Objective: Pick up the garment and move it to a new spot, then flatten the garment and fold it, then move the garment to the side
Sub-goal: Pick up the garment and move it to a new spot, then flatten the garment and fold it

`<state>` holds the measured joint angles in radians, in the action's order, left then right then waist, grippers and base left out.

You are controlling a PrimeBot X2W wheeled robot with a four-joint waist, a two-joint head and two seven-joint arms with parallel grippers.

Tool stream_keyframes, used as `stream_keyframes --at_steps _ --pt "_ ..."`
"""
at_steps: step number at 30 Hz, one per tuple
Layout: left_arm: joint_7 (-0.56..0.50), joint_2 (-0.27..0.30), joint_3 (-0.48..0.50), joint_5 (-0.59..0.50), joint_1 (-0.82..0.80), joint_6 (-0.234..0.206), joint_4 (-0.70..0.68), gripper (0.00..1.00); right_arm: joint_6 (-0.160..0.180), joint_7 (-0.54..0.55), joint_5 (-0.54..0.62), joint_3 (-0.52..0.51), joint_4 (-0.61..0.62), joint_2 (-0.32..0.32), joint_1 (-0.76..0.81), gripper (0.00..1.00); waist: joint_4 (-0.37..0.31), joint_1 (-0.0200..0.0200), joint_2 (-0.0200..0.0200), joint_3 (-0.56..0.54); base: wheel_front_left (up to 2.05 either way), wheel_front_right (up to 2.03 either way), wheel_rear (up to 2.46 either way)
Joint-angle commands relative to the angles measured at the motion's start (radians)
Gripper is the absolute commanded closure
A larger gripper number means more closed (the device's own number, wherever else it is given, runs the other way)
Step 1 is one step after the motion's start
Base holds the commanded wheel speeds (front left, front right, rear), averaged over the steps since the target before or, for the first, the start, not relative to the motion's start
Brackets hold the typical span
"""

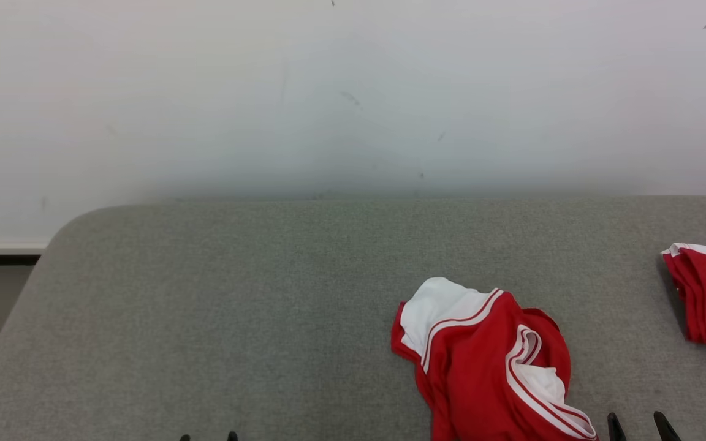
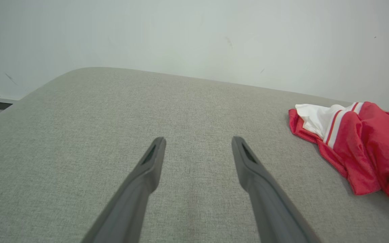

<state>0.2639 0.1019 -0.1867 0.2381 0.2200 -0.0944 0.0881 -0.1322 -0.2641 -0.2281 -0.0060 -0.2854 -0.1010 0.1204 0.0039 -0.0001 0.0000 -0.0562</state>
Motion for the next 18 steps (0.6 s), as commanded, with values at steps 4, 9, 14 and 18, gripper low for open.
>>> stream_keyframes --at_steps 4,9,14,18 --pt "0.000 -0.027 0.046 -0.046 0.014 0.049 -0.006 0.00 0.003 0.000 0.004 0.005 -0.003 -0.002 0.006 0.00 0.007 0.0001 0.0000 -0.003 0.00 0.00 0.00" --pt "0.000 -0.043 0.074 -0.073 0.004 0.080 -0.008 0.00 0.003 0.000 0.007 0.019 -0.005 0.001 0.004 0.00 0.001 0.0001 0.0000 0.001 0.00 0.00 0.00" --pt "0.000 -0.048 0.089 -0.084 -0.006 0.095 -0.007 0.00 0.003 0.000 0.003 0.028 -0.007 0.000 -0.004 0.00 -0.006 0.0001 0.0000 0.004 0.00 0.00 0.00" --pt "0.000 -0.050 0.090 -0.083 -0.013 0.104 -0.006 0.00 0.003 0.000 0.000 0.030 -0.008 -0.004 -0.008 0.00 -0.009 0.0001 0.0000 0.004 0.00 0.00 0.00"
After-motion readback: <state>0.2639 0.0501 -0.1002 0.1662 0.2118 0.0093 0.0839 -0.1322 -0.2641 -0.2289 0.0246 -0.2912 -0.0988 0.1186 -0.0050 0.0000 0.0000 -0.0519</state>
